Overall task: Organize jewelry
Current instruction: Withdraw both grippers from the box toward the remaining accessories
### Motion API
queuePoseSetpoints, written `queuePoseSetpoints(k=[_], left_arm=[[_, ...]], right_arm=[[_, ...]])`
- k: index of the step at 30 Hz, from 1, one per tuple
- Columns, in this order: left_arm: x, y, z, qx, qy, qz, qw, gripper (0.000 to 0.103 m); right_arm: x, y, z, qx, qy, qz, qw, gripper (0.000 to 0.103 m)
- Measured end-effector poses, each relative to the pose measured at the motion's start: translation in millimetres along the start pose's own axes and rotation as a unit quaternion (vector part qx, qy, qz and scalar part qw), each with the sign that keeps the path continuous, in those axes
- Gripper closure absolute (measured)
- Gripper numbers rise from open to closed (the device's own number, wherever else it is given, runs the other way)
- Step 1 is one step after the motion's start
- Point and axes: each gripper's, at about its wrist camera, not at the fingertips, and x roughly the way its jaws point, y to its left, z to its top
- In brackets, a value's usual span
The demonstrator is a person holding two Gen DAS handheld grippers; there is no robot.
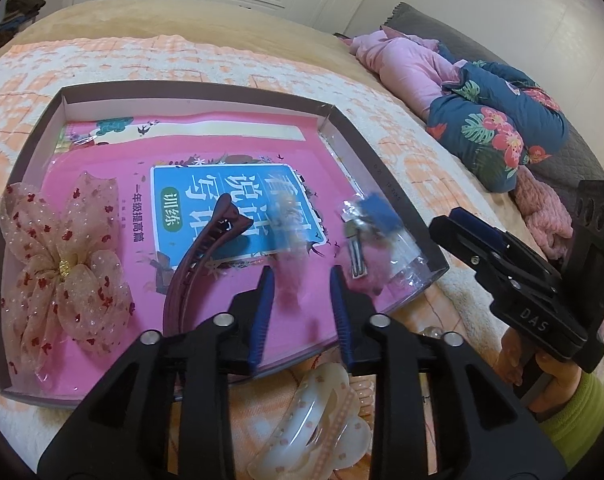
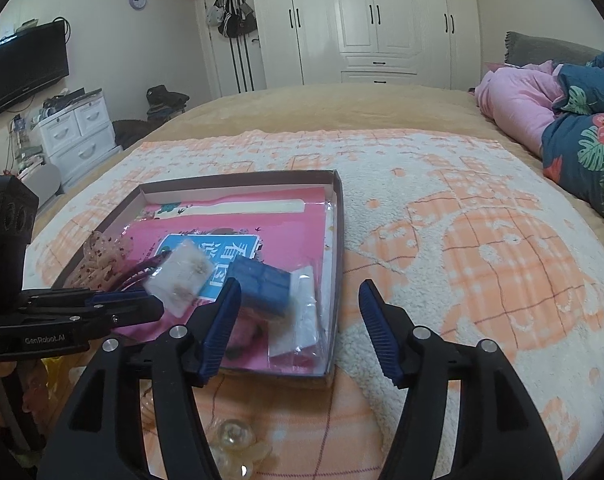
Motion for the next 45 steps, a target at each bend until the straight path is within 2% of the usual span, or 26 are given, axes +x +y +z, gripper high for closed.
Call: queuePoseSetpoints(k=[8, 10, 11, 15, 18, 22, 34, 45], left_arm=[[-15.8, -3.9, -0.4, 0.005, -0.021, 0.009, 0.9997, 0.066], [-23.6, -4.9, -0.1, 0.004, -0.033, 0.010, 0.9994, 0.055], [-27.6, -5.6, 0.0, 0.005, -0.039, 0.009, 0.9992, 0.053], [-44.2, -9.7, -0.5, 0.007, -0.066, 0.009, 0.9977, 0.038], [-55.5, -12.4, -1.4, 0.004, -0.082, 0.010, 0.9966, 0.023], [-67.2, -13.1, -2.8, 0.000, -0.094, 0.012, 0.9955, 0.012], [-109.5, -7.9, -14.2, -0.010, -0.130, 0.012, 0.9914, 0.012], [-133.9, 3.6, -30.9, -0.020, -0.144, 0.021, 0.9892, 0.012]], right_arm=[[-24.9, 2.1, 2.1, -0.008, -0.031, -0.009, 0.999, 0.032], [-30.6, 3.0, 2.7, -0.009, -0.040, -0.011, 0.999, 0.028], [-34.3, 3.6, 2.7, -0.010, -0.045, -0.012, 0.999, 0.026], [-43.7, 6.2, 3.4, -0.016, -0.054, -0.014, 0.998, 0.024], [-50.6, 7.1, 3.4, -0.017, -0.059, -0.014, 0.998, 0.022], [-60.2, 8.4, 2.0, -0.016, -0.066, -0.012, 0.998, 0.021], [-88.8, 12.8, -3.7, -0.015, -0.086, -0.010, 0.996, 0.018], [-104.5, 23.1, -12.3, -0.027, -0.090, -0.005, 0.996, 0.016]])
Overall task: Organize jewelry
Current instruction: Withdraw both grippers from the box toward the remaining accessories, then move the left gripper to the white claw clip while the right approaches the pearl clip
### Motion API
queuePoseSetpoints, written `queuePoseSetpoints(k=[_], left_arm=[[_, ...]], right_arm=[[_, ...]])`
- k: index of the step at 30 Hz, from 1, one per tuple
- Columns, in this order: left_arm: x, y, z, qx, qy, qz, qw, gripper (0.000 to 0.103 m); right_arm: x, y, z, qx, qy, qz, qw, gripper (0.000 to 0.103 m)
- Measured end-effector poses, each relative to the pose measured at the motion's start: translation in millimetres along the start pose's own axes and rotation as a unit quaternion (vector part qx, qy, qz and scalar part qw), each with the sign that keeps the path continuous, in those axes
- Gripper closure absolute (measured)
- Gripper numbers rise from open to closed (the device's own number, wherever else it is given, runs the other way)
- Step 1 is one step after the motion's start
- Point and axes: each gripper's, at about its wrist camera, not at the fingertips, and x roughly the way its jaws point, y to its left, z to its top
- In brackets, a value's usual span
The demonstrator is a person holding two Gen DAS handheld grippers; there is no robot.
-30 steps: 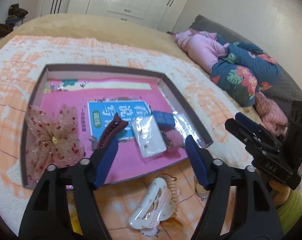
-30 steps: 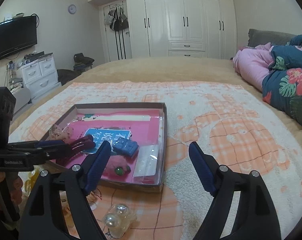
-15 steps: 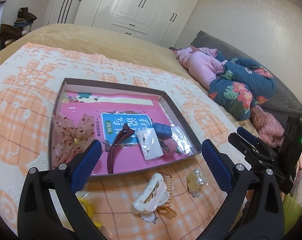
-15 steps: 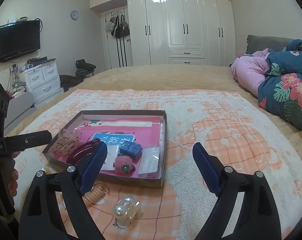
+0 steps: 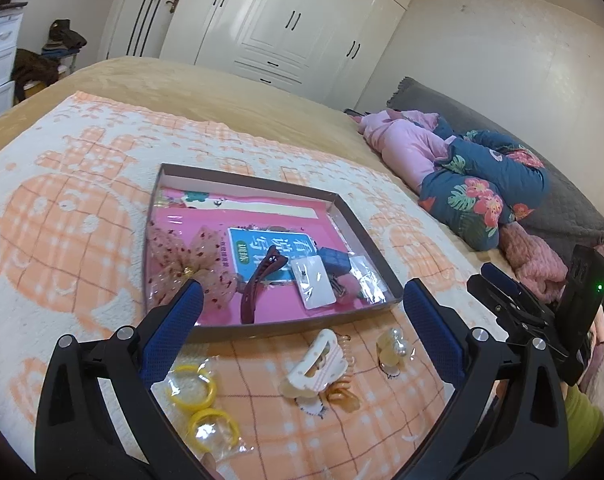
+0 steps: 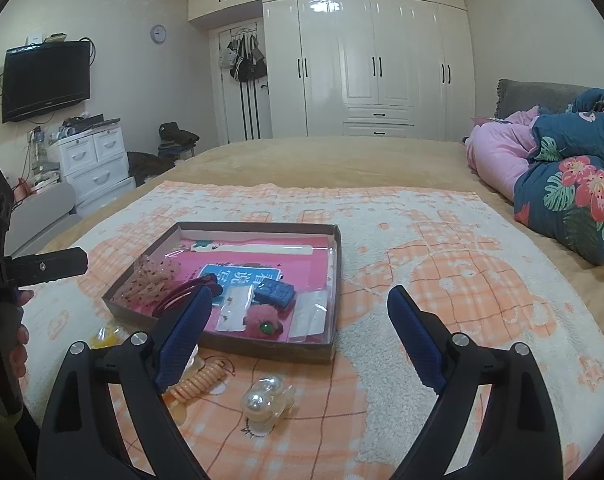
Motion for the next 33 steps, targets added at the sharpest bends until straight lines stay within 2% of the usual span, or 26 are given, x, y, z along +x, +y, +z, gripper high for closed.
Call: queuePoseSetpoints(k=[15, 21, 33], left_arm=[[-21.1, 10.3, -15.1, 0.004, -0.003, 0.015, 0.9999, 0.012], [-23.8, 7.6, -23.3, 0.019, 0.004, 0.017, 0.9997, 0.012], [-7.8, -3.2, -43.8, 0.062, 0.042, 0.022, 0.9970, 0.012]], right_arm=[[-11.8, 17.2, -17.0, -0.022, 0.011, 0.012, 1.000, 0.016], [-12.5, 23.7, -28.5, -0.029, 0.023, 0.013, 0.999, 0.016], [-6.8, 30.6, -51.4, -0.039, 0.050, 0.012, 0.998, 0.016]])
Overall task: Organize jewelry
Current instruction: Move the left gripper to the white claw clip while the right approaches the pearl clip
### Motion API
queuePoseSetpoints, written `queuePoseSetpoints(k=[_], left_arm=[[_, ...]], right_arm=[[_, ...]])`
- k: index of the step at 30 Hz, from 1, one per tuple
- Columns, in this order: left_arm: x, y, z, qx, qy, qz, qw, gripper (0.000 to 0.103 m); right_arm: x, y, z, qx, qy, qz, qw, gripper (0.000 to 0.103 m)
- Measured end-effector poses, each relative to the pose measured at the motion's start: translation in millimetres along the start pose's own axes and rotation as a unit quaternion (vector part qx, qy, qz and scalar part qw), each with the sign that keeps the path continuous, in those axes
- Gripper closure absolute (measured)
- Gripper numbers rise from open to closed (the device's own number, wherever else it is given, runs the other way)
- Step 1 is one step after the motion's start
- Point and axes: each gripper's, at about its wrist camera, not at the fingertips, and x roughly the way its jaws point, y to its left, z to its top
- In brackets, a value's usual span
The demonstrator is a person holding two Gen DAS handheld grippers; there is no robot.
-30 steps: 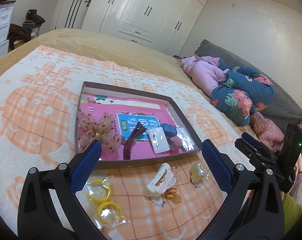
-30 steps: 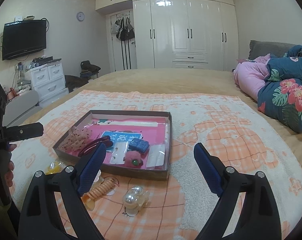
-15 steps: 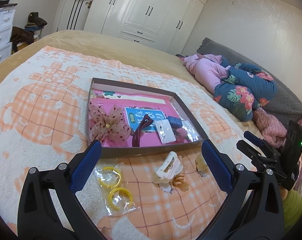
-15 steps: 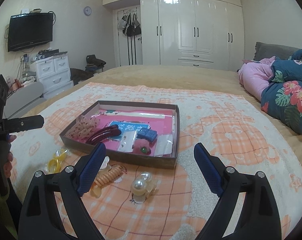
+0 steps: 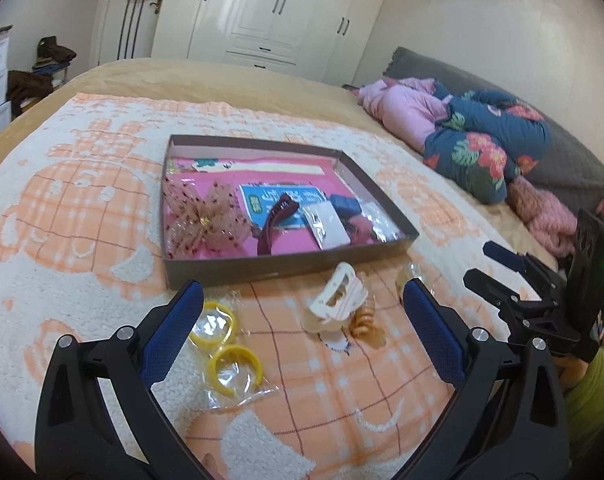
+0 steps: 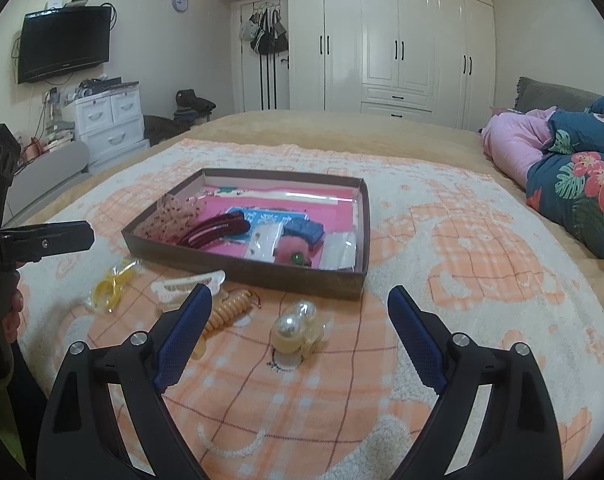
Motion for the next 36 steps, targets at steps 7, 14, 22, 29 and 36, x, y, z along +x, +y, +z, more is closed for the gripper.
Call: queuePoseSetpoints(k=[7, 14, 22, 29, 36], left_arm=[[17.8, -10.8, -8.5, 0.028, 0.032, 0.000, 0.9991, 0.012], [32.8, -14.5, -11.7, 0.043, 0.055, -0.007, 0.9976, 0.014], [49.7, -17.3, -11.5, 0.052, 0.079, -0.024, 0.9952, 0.032], [66.0, -21.6, -8.6, 0.062, 0.098, -0.035, 0.9926, 0.040], [81.7, -25.8, -4.5, 0.073, 0.113, -0.045, 0.9899, 0.044]], right_arm=[[6.7, 2.3, -9.3, -0.002, 0.016, 0.000, 1.000, 0.016], [16.9, 0.4, -15.3, 0.002, 0.031, -0.002, 1.000, 0.016], [35.3, -3.8, -17.9, 0.017, 0.056, 0.001, 0.998, 0.021], [49.0, -2.8, -20.1, 0.024, 0.072, 0.012, 0.997, 0.026], [58.9, -8.1, -22.4, 0.036, 0.084, 0.014, 0.996, 0.030]])
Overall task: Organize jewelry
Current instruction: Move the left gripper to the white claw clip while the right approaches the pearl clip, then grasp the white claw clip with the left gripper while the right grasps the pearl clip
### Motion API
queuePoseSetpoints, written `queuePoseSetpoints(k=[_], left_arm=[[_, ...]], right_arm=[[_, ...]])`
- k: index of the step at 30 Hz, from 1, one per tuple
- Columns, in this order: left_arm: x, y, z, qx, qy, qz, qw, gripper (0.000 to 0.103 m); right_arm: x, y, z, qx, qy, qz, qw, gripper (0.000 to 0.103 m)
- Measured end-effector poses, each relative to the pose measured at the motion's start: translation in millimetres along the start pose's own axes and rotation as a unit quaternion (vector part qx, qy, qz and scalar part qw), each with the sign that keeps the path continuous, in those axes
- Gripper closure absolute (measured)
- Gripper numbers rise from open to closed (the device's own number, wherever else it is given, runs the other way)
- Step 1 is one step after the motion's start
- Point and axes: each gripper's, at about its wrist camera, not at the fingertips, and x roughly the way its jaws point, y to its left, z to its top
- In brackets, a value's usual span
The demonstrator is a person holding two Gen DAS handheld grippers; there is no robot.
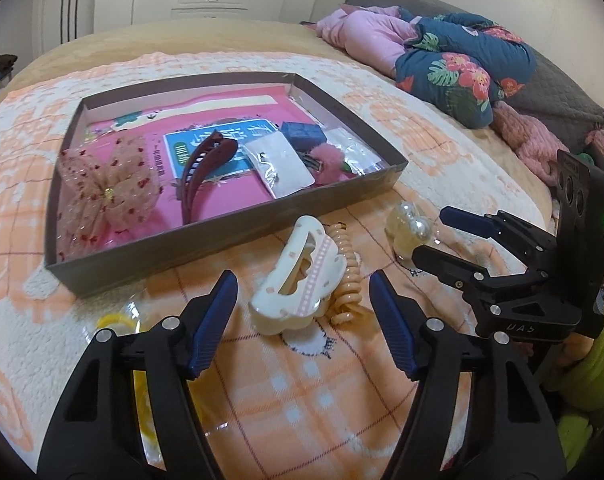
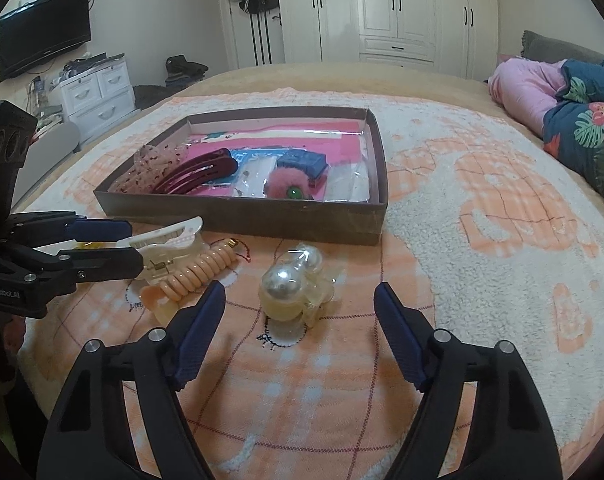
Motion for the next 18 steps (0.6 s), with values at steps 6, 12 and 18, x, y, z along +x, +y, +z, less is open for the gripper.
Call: queuePoseSetpoints(k=[6, 12, 18], left_arm=[[10.0, 6.3, 1.8, -0.014, 0.009, -0.013, 0.9998, 0.046], [13.0, 6.4, 2.4, -0.015, 0.013, -0.015, 0.9997, 0.051], [21.1, 3.7, 3.8, -0.013, 0.020, -0.019, 0.9995, 0.056]], right_arm=[[7.9, -2.6, 4.5, 0.011, 0.008, 0.008, 1.000, 0.035], [22.9, -0.6, 7.6, 0.021, 0.025, 0.021, 0.999, 0.049], [21.9, -2.4, 5.7, 0.021, 0.022, 0.024, 0.999, 0.066]])
